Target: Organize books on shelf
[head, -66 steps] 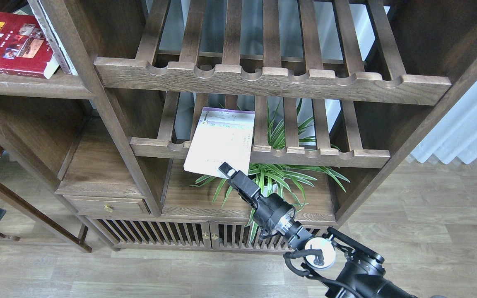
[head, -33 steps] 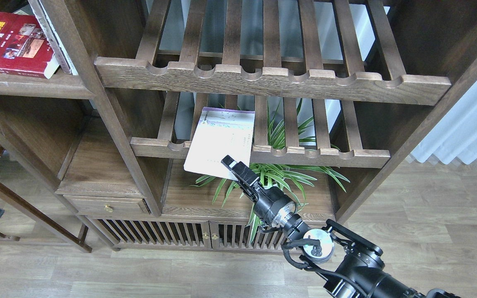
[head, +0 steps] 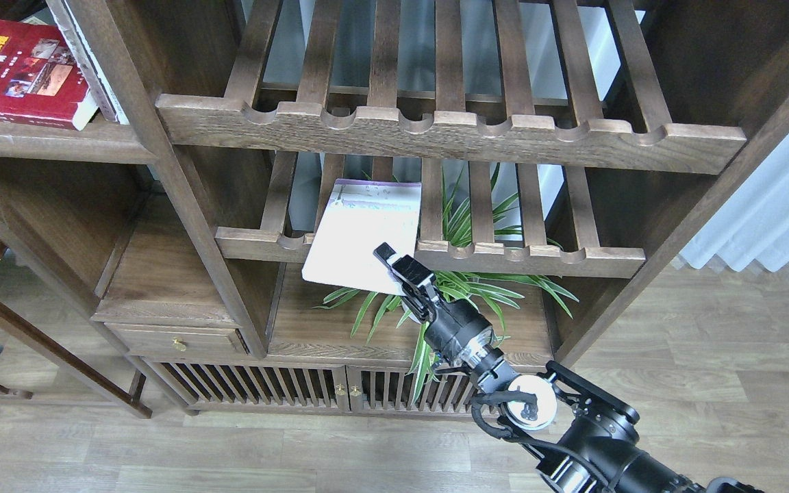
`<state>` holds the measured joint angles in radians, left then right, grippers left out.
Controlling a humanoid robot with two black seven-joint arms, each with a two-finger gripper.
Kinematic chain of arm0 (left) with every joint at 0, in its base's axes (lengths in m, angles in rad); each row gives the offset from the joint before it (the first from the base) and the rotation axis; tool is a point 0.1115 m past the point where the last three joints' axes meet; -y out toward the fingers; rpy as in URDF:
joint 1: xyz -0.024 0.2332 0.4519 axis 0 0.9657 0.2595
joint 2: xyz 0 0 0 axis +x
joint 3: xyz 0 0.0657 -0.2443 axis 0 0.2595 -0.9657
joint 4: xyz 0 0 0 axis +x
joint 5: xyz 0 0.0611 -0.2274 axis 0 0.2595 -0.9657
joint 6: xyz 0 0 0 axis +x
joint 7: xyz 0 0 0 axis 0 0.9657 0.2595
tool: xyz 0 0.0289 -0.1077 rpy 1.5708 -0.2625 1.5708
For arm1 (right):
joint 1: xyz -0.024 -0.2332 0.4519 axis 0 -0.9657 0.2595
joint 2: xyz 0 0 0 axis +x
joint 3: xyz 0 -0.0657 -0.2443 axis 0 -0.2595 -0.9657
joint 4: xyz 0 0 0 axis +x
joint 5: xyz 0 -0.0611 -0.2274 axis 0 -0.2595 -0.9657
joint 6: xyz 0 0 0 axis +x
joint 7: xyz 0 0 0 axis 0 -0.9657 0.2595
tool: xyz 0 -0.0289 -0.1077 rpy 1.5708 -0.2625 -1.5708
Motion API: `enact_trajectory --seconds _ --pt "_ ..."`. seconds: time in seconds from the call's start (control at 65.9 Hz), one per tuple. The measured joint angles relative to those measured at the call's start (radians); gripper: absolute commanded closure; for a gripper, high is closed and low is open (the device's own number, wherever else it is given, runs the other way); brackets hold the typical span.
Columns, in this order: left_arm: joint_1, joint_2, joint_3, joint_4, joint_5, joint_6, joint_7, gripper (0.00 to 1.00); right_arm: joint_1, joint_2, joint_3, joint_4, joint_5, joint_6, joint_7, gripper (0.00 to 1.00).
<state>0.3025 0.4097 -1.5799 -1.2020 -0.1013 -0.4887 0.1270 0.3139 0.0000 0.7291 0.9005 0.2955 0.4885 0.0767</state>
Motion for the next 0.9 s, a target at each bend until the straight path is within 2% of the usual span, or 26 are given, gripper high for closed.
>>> enact_trajectory --seconds 0.273,0.592,0.683,0.713,0.728,0.895 --pt "0.002 0.002 0.018 0.002 -0.004 0.000 -0.005 0.00 -0.088 0.000 -0.006 0.063 -0.017 0.001 -0.015 0.95" --pt "-0.010 0.001 0.150 0.002 -0.047 0.000 -0.013 0.00 -0.236 0.000 -0.003 0.150 -0.058 0.000 -0.061 0.95" --pt "-0.033 0.024 0.225 0.002 -0.092 0.000 -0.013 0.00 -0.269 0.000 -0.002 0.152 -0.080 0.000 -0.079 0.95" --pt "-0.041 0.040 0.263 0.001 -0.114 0.000 -0.013 0.00 -0.283 0.000 -0.001 0.154 -0.093 0.000 -0.084 0.95" --pt "-0.057 0.068 0.338 -0.003 -0.157 0.000 -0.013 0.00 -0.303 0.000 -0.001 0.155 -0.113 0.000 -0.091 0.95" --pt "-0.122 0.105 0.524 -0.014 -0.252 0.000 -0.015 0.00 -0.349 0.000 0.001 0.158 -0.155 0.000 -0.125 0.95"
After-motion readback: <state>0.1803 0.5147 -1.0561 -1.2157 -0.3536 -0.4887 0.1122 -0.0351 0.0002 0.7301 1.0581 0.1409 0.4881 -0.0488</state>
